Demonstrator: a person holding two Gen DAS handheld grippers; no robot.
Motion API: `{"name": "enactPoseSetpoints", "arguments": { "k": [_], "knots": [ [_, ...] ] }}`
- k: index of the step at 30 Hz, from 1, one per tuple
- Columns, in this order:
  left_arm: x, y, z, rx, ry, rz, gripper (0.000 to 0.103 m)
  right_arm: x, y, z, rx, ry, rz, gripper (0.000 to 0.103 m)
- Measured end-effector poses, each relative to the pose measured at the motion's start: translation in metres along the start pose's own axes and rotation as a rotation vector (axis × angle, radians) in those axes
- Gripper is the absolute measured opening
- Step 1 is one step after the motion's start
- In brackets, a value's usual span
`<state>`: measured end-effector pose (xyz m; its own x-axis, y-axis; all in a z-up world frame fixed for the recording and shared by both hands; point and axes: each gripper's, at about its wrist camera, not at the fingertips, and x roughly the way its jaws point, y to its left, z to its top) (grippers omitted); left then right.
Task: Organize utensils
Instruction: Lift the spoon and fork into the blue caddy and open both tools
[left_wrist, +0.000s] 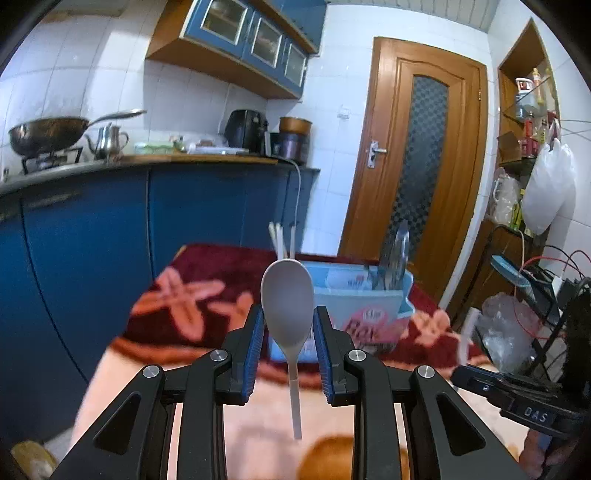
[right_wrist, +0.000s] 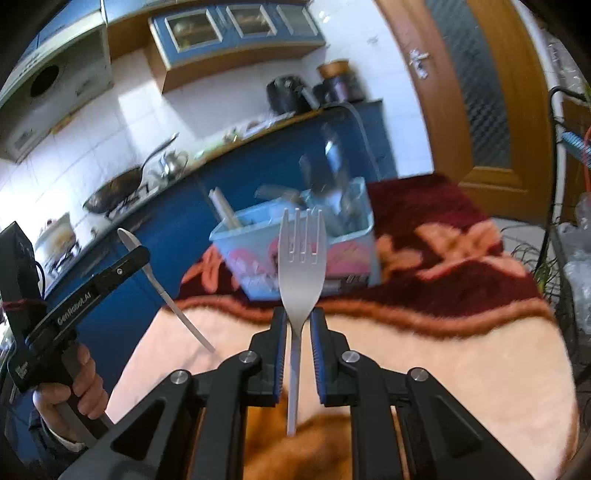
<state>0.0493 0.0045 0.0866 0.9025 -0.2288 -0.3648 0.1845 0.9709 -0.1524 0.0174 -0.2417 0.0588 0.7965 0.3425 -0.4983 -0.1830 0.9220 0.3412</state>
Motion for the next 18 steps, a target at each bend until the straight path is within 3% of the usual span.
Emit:
{"name": "enactPoseSetpoints", "arguments": {
  "k": [10, 18],
  "knots": [
    [0.011, -0.016, 0.062, 0.049, -0.115, 0.02, 0.027, -0.014, -0.009, 0.03, -0.037, -0.122, -0.075, 0.015],
    [0.028, -0.031, 0.092, 0.087, -0.19, 0.025, 0.027, -0.016, -0.009, 0.056, -0.074, -0.192, -0.109, 0.015]
  ]
}}
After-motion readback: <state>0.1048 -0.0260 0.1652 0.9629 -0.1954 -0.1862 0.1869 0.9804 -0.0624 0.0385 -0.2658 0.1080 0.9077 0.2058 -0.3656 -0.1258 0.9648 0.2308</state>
